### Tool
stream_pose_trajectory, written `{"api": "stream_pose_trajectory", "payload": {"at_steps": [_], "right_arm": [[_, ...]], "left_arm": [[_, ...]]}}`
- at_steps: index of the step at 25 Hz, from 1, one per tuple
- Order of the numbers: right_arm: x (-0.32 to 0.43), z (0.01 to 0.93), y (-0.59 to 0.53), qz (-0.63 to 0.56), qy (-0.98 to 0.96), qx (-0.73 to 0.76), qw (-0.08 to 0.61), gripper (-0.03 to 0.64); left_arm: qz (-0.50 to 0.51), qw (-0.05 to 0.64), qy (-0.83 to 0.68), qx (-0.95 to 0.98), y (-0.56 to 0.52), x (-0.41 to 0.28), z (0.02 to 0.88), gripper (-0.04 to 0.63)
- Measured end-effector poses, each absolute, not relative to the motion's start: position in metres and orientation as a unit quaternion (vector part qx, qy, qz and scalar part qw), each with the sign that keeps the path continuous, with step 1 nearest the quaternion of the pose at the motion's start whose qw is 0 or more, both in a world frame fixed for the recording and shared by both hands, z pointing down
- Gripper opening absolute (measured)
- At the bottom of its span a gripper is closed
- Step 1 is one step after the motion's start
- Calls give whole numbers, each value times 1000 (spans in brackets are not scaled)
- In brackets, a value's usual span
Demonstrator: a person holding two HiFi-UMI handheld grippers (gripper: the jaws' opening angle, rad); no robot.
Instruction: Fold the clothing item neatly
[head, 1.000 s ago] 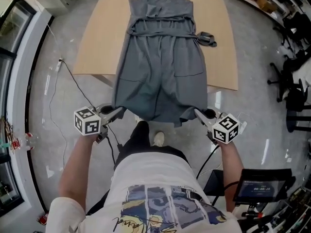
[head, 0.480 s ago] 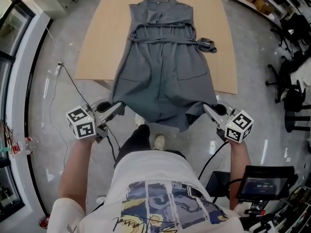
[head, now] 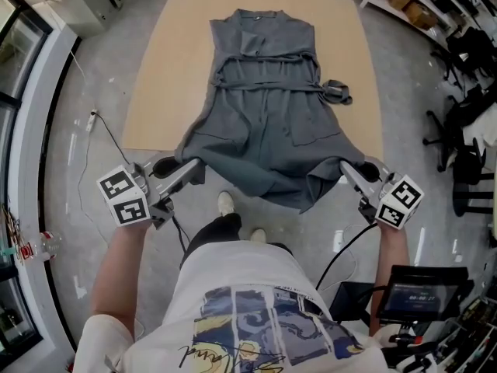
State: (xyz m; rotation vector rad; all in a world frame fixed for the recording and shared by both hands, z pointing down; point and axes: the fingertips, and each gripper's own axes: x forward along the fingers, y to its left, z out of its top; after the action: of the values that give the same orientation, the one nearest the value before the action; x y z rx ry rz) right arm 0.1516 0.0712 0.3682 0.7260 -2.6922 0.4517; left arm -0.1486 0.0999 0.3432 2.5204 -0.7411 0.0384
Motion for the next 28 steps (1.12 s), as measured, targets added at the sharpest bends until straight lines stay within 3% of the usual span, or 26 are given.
{"api": "stream_pose_trajectory", "payload": {"at_steps": [15,28], "right_arm": [[140,327,-17,114,-933,304,153,9],[145,319,-116,98,-946,275,139,9]], "left_arm": [[19,180,-241,953,3,-161,304,12],[26,173,-287,942,-88,-156,300,12]]}}
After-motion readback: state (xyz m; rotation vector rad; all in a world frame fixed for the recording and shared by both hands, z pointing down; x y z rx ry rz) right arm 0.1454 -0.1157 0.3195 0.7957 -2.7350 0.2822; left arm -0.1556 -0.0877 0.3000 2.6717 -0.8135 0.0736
